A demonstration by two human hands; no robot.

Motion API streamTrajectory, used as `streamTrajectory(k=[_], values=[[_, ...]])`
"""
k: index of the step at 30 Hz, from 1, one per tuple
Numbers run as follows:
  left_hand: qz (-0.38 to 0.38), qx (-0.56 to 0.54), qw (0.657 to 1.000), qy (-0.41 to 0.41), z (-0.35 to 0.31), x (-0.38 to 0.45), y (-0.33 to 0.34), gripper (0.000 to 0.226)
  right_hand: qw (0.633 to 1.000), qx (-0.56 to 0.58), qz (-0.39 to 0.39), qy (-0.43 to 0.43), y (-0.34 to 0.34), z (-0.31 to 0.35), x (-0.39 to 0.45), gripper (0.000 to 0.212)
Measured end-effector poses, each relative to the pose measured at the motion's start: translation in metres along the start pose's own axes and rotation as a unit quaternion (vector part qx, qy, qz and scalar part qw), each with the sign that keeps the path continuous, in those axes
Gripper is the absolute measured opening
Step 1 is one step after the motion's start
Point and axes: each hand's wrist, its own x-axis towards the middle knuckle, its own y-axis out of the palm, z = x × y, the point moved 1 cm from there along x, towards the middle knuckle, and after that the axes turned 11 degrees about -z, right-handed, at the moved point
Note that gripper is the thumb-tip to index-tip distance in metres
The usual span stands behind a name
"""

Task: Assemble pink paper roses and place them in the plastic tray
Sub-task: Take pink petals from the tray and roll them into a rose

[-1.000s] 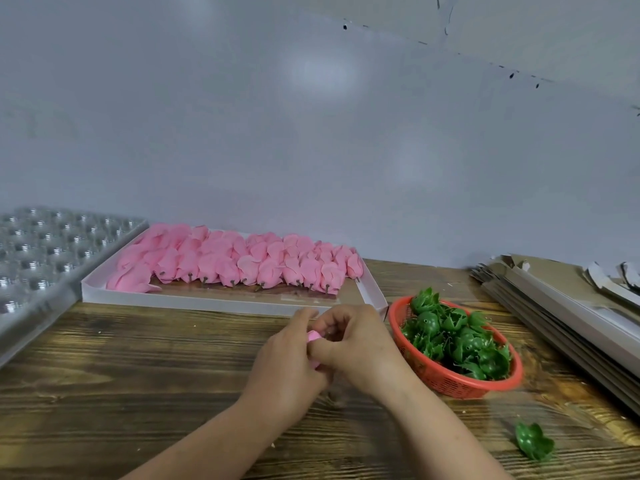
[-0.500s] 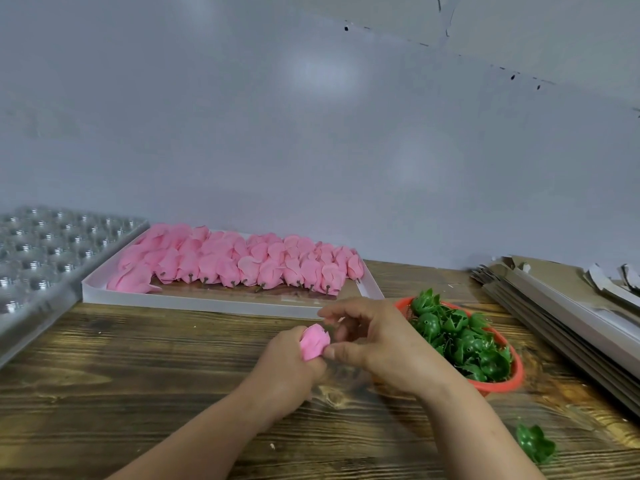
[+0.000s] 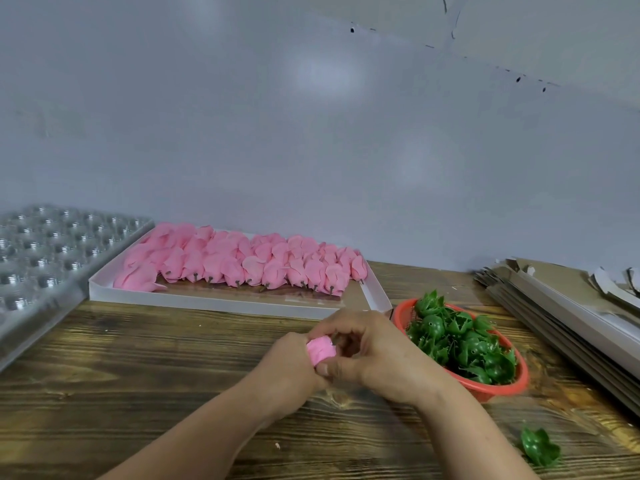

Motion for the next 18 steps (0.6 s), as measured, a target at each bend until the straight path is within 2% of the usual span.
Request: streamTrajectory(k=[7, 10, 12, 15, 18], values=[[0.018, -0.016, 0.999, -0.038, -0.002, 0.0, -0.004, 0.013, 1.0, 0.017, -0.012, 0.0, 0.006, -0.001, 0.001, 0.02], [0.019, -0.017, 0.998, -0.05, -0.002, 0.001, -0.005, 0.011, 0.999, 0.042, -0.001, 0.012, 0.0, 0.0, 0.0, 0.03], [0.021, -0.013, 0.998, -0.053, -0.002, 0.002, -0.006, 0.011, 0.999, 0.044, -0.012, 0.012, -0.004, -0.001, 0.001, 0.029], [0.048, -0.011, 0.998, -0.045, -0.001, 0.001, -0.005, 0.015, 1.0, 0.021, -0.015, -0.002, -0.002, 0.0, 0.001, 0.018], [0.047, -0.002, 0.999, -0.021, -0.001, 0.0, -0.008, 0.013, 1.0, -0.008, -0.016, -0.001, 0.007, 0.001, 0.001, 0.017]])
